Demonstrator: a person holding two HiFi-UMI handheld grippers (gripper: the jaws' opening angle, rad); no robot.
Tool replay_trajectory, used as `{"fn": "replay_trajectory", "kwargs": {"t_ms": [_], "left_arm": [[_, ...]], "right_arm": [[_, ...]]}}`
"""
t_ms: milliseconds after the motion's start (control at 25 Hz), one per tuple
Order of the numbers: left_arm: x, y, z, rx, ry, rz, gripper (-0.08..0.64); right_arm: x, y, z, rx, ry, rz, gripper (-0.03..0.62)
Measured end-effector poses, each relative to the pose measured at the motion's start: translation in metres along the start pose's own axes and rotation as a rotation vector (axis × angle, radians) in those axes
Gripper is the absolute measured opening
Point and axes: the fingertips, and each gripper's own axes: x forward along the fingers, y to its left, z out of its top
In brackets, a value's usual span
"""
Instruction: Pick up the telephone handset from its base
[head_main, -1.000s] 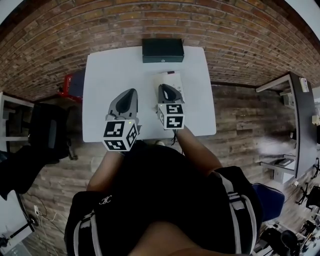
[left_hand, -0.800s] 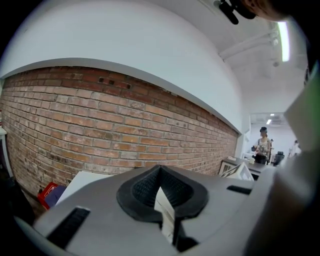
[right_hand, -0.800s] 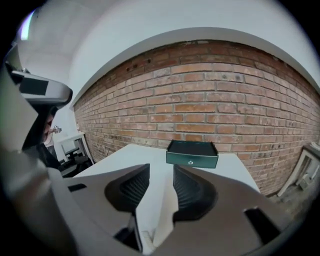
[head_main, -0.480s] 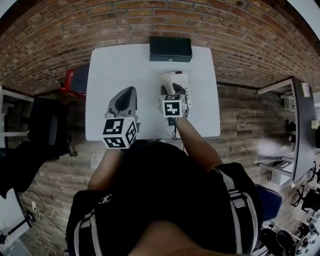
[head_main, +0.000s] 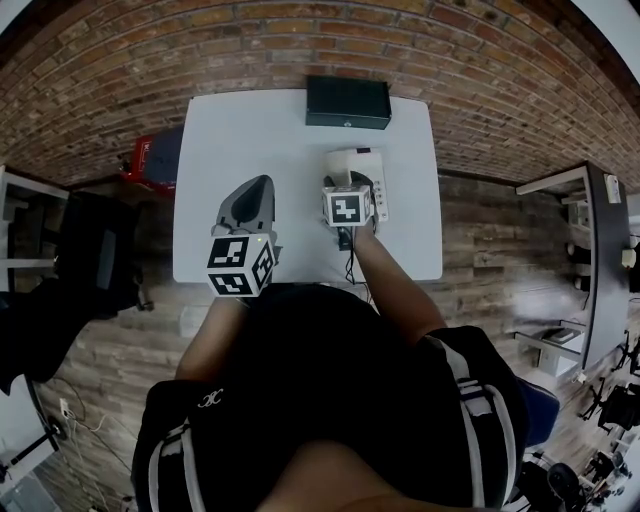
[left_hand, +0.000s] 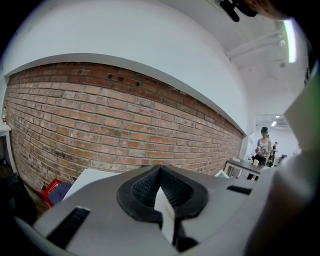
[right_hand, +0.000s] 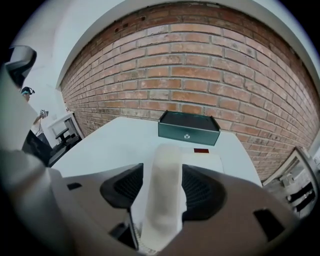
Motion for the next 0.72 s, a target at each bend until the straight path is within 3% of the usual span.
{"fn": "replay_trajectory", "kwargs": {"t_ms": [280, 720], "left_arm": [[0.001, 0.006, 0.000, 0.003, 0.003, 0.011, 0.002], [0.008, 0.018, 0.008, 0.012, -0.007, 0.005, 0.002]], "right_arm": [[0.018, -0.002, -0.015, 0.034, 0.078, -0.006, 0.207], [0.025, -0.008, -0.018, 0.103, 0.091, -0.063, 0.206]]}}
